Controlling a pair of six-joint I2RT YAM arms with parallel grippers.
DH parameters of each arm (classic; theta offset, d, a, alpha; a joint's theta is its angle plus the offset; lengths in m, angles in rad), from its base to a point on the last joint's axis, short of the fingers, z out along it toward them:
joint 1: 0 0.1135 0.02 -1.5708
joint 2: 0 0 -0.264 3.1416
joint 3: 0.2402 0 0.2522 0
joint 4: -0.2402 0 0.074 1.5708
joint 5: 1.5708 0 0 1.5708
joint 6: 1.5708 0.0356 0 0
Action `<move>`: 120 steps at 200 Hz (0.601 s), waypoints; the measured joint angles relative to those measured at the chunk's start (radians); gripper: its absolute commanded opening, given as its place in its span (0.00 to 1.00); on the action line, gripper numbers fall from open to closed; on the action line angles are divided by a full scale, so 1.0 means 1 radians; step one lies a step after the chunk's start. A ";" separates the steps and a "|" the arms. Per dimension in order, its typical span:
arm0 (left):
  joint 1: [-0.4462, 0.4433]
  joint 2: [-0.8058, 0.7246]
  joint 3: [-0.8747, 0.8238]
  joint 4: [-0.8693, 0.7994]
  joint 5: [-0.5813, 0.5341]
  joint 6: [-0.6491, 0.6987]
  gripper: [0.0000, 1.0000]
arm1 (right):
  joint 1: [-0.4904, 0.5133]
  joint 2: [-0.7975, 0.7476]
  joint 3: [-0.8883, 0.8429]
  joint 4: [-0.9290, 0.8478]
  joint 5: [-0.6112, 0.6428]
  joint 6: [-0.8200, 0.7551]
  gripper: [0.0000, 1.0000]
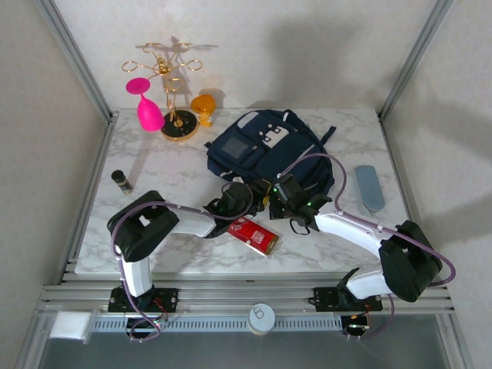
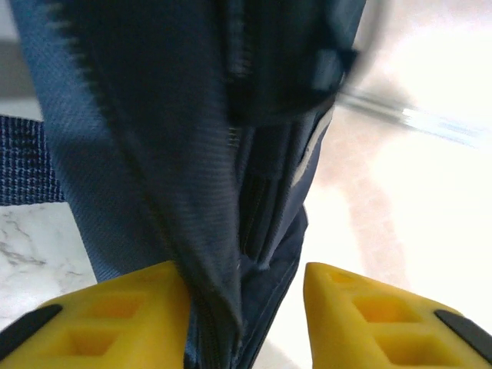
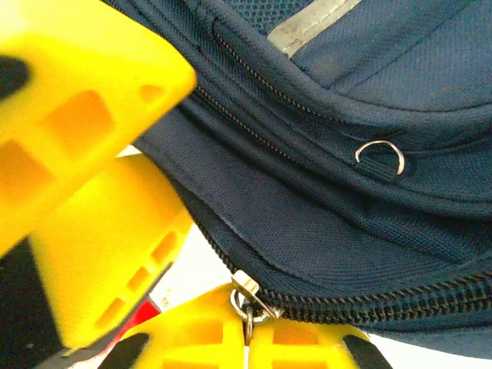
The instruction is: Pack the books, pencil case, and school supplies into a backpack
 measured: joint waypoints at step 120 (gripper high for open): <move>0.126 -0.107 -0.089 -0.124 0.070 0.097 0.00 | -0.005 -0.037 0.029 -0.115 0.075 0.078 0.00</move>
